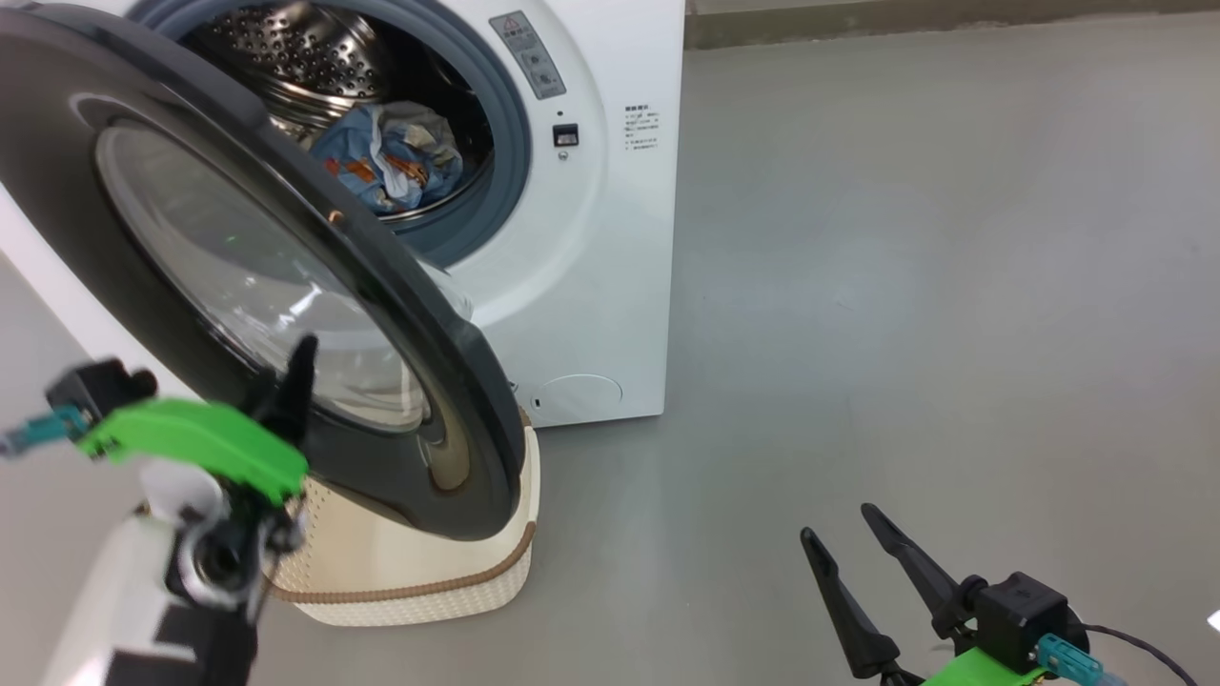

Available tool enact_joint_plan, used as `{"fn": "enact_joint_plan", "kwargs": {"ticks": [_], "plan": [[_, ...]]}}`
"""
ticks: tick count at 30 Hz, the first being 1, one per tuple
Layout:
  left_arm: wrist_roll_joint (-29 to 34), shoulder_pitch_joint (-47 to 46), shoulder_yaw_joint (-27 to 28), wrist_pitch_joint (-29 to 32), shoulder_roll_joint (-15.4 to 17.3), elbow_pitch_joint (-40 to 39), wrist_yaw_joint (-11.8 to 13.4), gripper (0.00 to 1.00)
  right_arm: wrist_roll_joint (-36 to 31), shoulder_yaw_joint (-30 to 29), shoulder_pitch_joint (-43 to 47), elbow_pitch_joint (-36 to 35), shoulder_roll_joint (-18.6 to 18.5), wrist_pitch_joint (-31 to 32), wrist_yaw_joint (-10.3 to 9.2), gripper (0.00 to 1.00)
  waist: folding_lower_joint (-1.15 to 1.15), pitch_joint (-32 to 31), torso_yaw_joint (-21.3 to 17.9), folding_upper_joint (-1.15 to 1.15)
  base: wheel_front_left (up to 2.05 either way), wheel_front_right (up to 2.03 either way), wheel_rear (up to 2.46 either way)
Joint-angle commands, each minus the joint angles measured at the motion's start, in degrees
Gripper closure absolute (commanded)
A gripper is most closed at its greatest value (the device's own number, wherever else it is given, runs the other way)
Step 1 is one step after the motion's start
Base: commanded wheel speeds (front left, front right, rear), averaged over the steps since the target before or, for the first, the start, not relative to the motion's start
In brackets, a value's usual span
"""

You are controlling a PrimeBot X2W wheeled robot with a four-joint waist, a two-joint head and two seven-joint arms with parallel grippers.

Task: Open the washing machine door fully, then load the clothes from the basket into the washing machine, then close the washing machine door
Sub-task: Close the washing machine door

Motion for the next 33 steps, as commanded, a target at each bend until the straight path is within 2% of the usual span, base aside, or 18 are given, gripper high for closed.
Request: {"fn": "enact_joint_plan", "kwargs": {"ticks": [1,7,10,12,16,20,24,29,33], "plan": [[1.52,0.39,0.42,-1.23,2.69,-2.45,-0.39,0.00,0.38,0.63,-0.26,-1.67,-0.48,-0.27,0.09,0.00,0.00,-0.28,0.25,0.00,0.00,0.00,0.00],[11.54,7.26,-5.58,-8.99,6.13,-6.43,0.16,0.00,-0.05,-0.78,0.83,-2.27,-0.66,-0.27,0.09,0.00,0.00,-0.78,0.88,0.00,0.00,0.00,0.00],[15.86,10.27,-7.14,-13.91,6.76,-7.81,1.73,0.00,-0.38,-1.23,1.29,-2.54,-0.66,-0.27,0.09,0.00,0.00,-1.07,0.89,0.00,0.00,0.00,0.00],[19.62,12.59,-8.35,-16.96,7.66,-8.65,3.67,0.00,-0.62,-1.50,1.53,-2.69,-0.61,-0.27,0.09,0.00,0.00,-1.31,0.65,0.00,0.00,0.00,0.00],[24.05,18.34,-8.68,-19.90,7.55,-10.82,6.68,0.00,-0.85,-2.43,2.03,-3.05,-0.47,-0.27,0.09,0.00,0.00,-1.43,0.41,0.00,0.00,0.00,0.00],[27.30,23.90,-5.95,-20.40,5.92,-14.91,8.46,0.00,-0.99,-3.18,2.46,-3.36,-0.52,-0.27,0.09,0.00,0.00,-1.19,0.62,0.00,0.00,0.00,0.00],[31.52,29.18,-1.44,-20.43,2.79,-20.66,8.86,0.00,-1.27,-4.31,2.93,-3.69,-0.40,-0.27,0.09,0.00,0.00,-0.99,1.14,0.00,0.00,0.00,0.00],[36.20,33.94,3.34,-20.44,-1.58,-24.28,7.78,0.00,-1.59,-5.79,3.70,-4.09,0.03,-0.27,0.09,0.00,0.00,-0.97,1.80,0.00,0.00,0.00,0.00],[39.61,36.17,5.74,-20.44,-3.69,-25.34,6.11,0.00,-1.89,-6.68,4.10,-4.34,0.38,-0.27,0.09,0.00,0.00,-1.07,2.02,0.00,0.00,0.00,0.00]]}}
